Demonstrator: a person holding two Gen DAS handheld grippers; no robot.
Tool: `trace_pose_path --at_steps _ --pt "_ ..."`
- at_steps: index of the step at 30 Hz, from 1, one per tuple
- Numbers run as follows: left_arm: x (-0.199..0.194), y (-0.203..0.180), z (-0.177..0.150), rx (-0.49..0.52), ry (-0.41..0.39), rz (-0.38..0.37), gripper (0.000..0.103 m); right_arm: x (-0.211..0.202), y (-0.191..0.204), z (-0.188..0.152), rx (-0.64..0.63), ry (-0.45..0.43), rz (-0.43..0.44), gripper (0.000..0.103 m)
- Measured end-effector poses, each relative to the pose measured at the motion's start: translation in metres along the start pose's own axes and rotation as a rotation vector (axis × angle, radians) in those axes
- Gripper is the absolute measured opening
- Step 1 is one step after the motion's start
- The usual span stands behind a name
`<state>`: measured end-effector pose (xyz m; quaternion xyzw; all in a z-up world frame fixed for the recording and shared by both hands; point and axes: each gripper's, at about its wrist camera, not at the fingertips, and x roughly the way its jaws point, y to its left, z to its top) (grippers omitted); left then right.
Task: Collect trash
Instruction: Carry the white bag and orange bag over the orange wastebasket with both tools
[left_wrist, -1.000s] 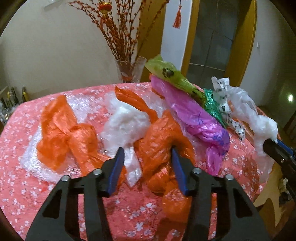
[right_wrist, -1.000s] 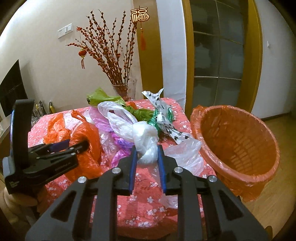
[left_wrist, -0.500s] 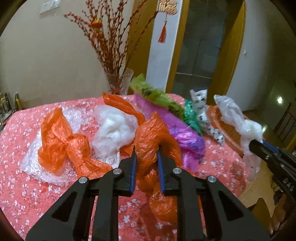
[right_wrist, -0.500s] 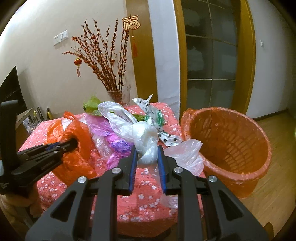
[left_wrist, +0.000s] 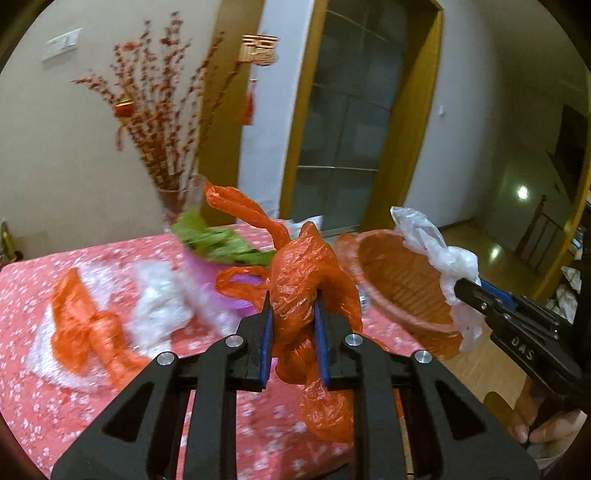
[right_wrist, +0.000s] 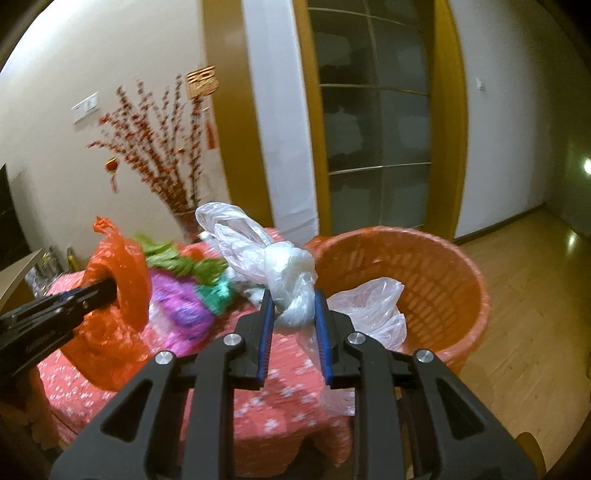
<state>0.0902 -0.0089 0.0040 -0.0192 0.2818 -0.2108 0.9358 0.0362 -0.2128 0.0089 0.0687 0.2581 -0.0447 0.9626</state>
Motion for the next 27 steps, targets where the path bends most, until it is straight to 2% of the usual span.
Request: trace_pose_path --at_steps 14,27 --pt "0.058 -0.066 0.024 0.089 0.024 -0.117 0.019 0.0 -0.065 0.02 0.111 -0.037 -0.114 0.022" --pt "0.097 -0.094 0.036 0.112 0.036 -0.19 0.019 0.02 -0.1 0.03 0.192 -0.044 -0.122 0.022"
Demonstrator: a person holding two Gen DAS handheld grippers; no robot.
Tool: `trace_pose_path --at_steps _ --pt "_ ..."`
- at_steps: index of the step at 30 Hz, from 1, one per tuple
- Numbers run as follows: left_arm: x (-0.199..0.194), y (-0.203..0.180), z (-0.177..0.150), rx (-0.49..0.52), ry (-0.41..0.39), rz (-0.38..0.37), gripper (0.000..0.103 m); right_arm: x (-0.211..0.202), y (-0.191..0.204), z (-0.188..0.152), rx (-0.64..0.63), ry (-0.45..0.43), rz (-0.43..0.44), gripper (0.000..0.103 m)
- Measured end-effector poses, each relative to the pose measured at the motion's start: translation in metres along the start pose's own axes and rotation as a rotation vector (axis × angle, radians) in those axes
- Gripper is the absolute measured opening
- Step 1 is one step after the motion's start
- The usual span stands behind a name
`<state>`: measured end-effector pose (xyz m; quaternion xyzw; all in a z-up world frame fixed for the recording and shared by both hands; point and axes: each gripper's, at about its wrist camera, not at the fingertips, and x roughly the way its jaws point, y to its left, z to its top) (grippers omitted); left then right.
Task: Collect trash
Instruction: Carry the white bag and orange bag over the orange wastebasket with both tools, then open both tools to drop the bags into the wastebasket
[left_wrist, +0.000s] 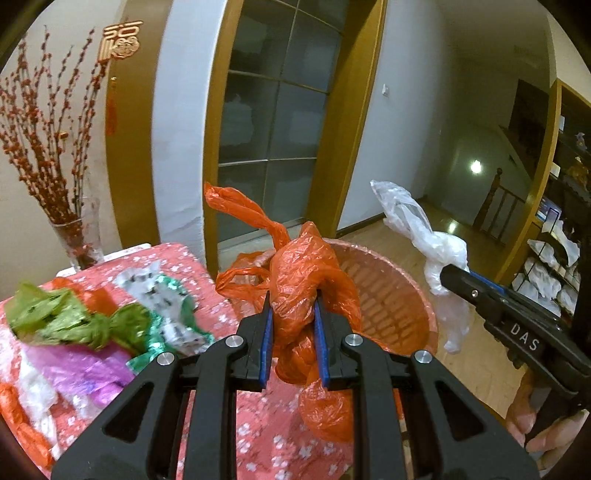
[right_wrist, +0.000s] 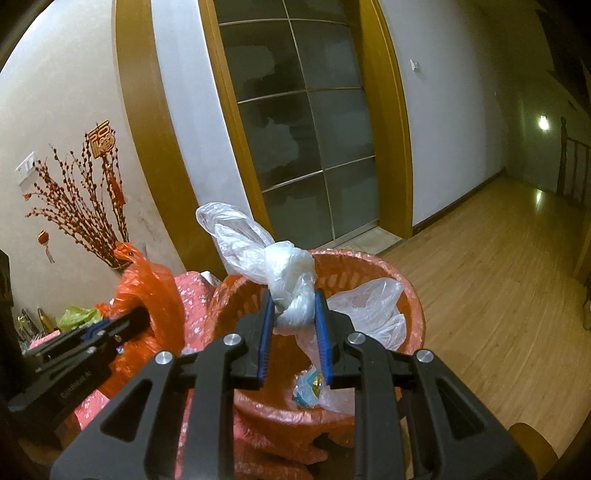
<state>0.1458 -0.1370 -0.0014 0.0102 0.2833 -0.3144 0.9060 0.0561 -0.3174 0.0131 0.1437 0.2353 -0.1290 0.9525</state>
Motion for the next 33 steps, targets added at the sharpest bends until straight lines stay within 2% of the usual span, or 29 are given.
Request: trace_pose_path --at_steps 8,13,16,18,19,21,27,33 --pt "0.03 -0.007 0.008 -0.009 0.016 -0.022 0.019 0.021 -0.01 0.018 0.044 -0.019 0.004 0.023" --pt "0.049 -0.01 0.01 -0.014 0.033 -0.026 0.021 0.031 -0.024 0.027 0.089 -0.028 0.004 0.027" --pt "0.056 -0.009 0.01 -0.018 0.051 -0.024 0.029 0.034 -0.027 0.026 0.098 -0.025 -0.003 0.039" --pt "0.058 -0.008 0.008 -0.017 0.057 -0.019 0.038 0.033 -0.027 0.025 0.096 -0.023 -0.007 0.041" --pt "0.057 -0.009 0.008 -0.015 0.058 -0.013 0.042 0.032 -0.027 0.024 0.096 -0.023 -0.008 0.043" --pt "0.054 -0.008 0.006 -0.014 0.06 0.0 0.044 0.03 -0.028 0.02 0.098 -0.021 -0.012 0.044" --pt "0.032 0.002 -0.002 -0.011 0.039 0.066 0.044 0.021 -0.023 0.014 0.084 -0.015 -0.012 0.044" --pt "-0.008 0.022 -0.018 0.008 0.012 0.166 0.045 0.009 -0.001 0.002 0.037 -0.014 0.027 0.044"
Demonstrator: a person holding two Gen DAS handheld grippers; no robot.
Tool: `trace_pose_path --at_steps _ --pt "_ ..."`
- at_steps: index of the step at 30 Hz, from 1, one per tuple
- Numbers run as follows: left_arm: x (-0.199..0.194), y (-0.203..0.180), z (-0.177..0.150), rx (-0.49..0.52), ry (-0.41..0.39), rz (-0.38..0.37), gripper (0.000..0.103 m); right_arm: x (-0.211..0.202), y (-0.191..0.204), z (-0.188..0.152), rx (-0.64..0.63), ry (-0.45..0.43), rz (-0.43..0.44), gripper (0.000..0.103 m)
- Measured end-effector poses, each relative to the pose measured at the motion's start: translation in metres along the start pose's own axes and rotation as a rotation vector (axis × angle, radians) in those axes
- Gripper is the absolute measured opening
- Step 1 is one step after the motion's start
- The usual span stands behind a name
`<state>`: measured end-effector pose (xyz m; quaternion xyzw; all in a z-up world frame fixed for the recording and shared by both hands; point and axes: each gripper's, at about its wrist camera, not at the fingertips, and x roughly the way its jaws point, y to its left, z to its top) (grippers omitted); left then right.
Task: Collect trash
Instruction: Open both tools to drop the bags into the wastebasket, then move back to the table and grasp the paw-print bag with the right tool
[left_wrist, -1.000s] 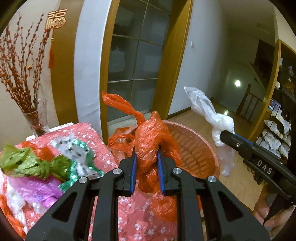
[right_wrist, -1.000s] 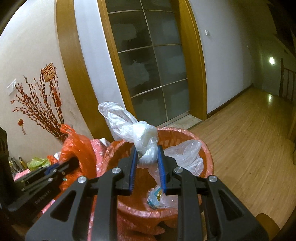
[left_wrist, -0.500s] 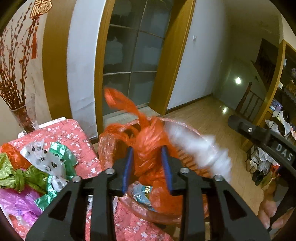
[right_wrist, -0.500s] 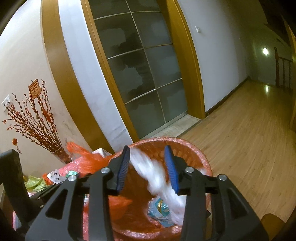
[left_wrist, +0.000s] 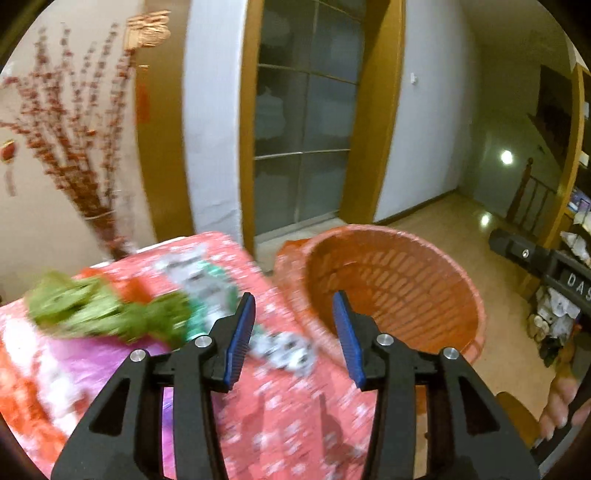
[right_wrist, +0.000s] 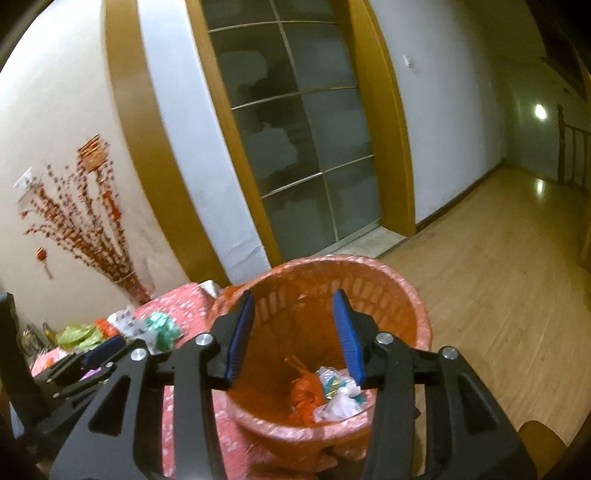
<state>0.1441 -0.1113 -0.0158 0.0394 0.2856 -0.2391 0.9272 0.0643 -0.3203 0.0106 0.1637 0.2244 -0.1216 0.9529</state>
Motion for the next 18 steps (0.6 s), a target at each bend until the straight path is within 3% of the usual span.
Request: trace_pose_path --at_steps 12,18 --pt "-0.067 0.096 -0.035 -0.116 -0.056 0.267 0.048 0.002 0.071 -0.023 -0.122 0.054 0.124 0.044" --pt "-0.078 0.137 -0.05 -0.195 -0.046 0.34 0.049 0.021 0.101 -0.037 -0.162 0.11 0.162 0.044"
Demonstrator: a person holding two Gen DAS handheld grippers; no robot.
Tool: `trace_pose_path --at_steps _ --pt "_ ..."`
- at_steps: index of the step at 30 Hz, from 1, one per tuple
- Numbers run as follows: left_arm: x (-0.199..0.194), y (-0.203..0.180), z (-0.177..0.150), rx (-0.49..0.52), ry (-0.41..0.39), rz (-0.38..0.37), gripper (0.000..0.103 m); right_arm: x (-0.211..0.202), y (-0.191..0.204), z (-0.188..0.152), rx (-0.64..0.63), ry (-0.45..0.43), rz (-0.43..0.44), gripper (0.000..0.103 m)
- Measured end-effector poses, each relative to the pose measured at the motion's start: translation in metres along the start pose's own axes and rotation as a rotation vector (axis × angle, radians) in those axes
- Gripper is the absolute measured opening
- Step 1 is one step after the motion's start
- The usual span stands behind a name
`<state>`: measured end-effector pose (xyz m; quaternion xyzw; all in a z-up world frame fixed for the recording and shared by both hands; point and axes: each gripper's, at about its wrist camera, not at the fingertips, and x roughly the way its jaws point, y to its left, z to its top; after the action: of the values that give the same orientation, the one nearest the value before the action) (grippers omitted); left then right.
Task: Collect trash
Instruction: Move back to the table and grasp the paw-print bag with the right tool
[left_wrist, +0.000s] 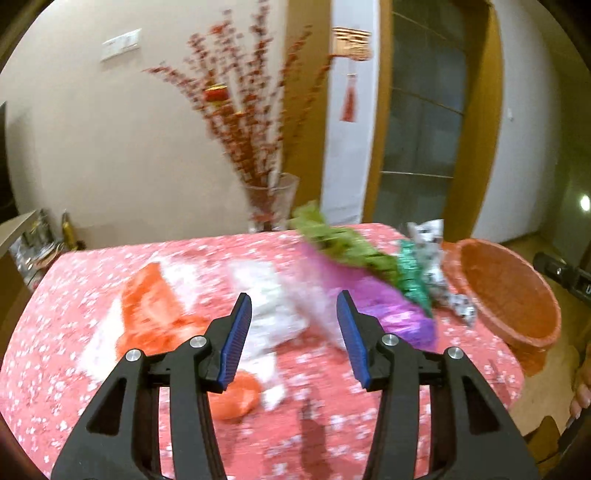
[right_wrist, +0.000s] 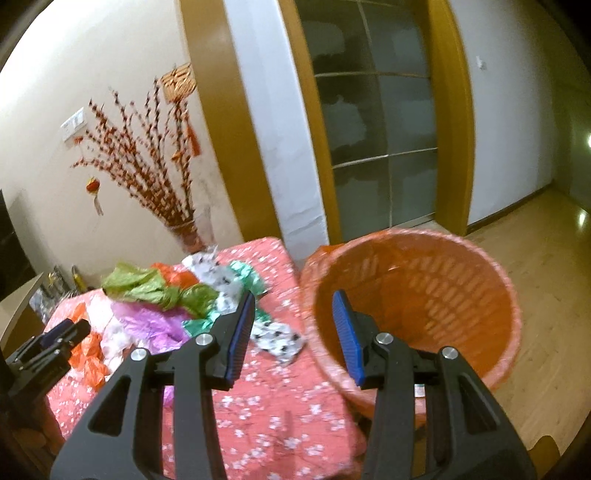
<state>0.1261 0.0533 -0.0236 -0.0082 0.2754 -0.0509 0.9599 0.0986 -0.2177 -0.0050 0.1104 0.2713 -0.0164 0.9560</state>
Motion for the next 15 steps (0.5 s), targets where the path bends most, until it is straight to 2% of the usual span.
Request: trace_pose_path --at_steps 4,15 --pt "0.002 0.018 -0.007 -0.039 0.006 0.015 0.049 0.022 0.014 -0.004 -0.015 0.046 0.028 0.043" --pt "0.007 0.029 -0.014 -0.057 0.01 -0.002 0.049 0.082 0.044 -0.006 -0.043 0.148 0.08 0.043"
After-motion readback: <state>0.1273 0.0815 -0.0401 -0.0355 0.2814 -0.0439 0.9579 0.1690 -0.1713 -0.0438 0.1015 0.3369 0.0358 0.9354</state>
